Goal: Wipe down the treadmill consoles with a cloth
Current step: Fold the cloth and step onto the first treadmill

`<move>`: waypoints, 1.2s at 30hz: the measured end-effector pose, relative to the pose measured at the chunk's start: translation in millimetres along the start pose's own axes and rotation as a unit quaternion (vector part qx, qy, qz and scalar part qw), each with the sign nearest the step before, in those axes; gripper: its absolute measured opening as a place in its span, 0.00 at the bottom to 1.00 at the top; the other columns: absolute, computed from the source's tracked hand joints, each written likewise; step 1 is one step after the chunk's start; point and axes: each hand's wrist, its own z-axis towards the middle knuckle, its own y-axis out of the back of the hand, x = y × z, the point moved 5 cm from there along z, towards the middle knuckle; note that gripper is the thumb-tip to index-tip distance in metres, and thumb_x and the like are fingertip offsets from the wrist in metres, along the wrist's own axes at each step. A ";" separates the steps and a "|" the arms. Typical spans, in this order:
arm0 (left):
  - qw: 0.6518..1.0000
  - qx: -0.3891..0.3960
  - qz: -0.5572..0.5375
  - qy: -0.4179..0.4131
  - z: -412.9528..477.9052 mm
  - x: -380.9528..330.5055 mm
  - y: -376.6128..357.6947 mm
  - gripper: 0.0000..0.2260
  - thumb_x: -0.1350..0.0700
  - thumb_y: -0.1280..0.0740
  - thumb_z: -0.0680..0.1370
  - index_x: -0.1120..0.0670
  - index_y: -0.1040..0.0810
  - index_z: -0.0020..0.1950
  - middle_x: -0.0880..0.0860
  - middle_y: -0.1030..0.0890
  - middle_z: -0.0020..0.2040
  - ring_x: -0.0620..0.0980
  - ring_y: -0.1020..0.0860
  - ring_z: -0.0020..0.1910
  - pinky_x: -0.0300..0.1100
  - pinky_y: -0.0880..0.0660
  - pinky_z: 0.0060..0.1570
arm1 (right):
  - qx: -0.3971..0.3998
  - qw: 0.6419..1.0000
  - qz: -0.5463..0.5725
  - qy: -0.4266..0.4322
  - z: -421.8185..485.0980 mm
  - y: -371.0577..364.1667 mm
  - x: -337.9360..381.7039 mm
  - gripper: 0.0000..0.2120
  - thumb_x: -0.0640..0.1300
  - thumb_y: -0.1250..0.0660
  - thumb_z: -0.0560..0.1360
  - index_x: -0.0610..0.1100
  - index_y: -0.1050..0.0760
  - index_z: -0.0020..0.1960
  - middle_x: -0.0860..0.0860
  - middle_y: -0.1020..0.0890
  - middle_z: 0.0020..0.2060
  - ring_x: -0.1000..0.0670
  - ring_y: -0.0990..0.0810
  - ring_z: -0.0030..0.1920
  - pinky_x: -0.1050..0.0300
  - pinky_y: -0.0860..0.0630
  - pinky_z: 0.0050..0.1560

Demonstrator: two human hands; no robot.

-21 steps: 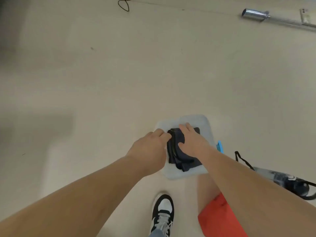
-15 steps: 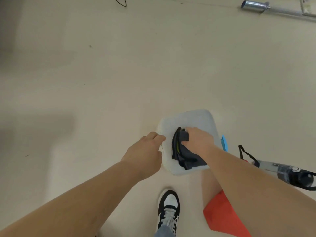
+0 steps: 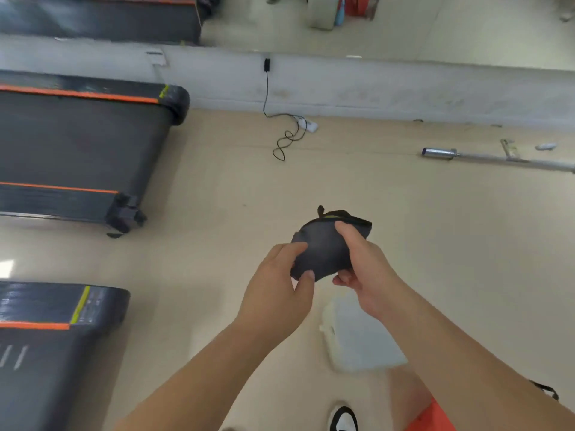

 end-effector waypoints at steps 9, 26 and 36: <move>0.970 -0.229 -0.036 0.072 -148.2 -108.3 186.6 0.23 0.35 0.38 0.76 0.45 0.21 0.64 0.40 0.20 0.54 0.46 0.23 0.55 0.39 0.28 0.49 | 0.244 0.968 -0.036 0.053 -239.6 -125.2 108.2 0.32 0.71 0.36 0.72 0.47 0.18 0.61 0.45 0.12 0.54 0.38 0.15 0.57 0.39 0.19 0.61; 0.643 -0.701 -0.148 0.269 -624.1 -91.6 275.3 0.16 0.41 0.25 0.64 0.41 0.21 0.50 0.42 0.29 0.54 0.46 0.22 0.57 0.47 0.21 0.56 | 0.648 0.637 -0.407 0.095 -638.4 -288.6 -91.8 0.12 0.52 0.32 0.79 0.46 0.16 0.54 0.42 0.12 0.47 0.38 0.13 0.45 0.42 0.15 0.45; 0.507 -0.767 -0.231 0.319 -961.2 -39.6 229.3 0.04 0.52 0.27 0.79 0.42 0.18 0.48 0.51 0.22 0.53 0.40 0.19 0.49 0.31 0.26 0.47 | 0.711 0.513 -0.478 0.055 -896.6 -309.5 -356.3 0.09 0.46 0.33 0.78 0.44 0.16 0.48 0.43 0.12 0.47 0.45 0.13 0.45 0.62 0.21 0.37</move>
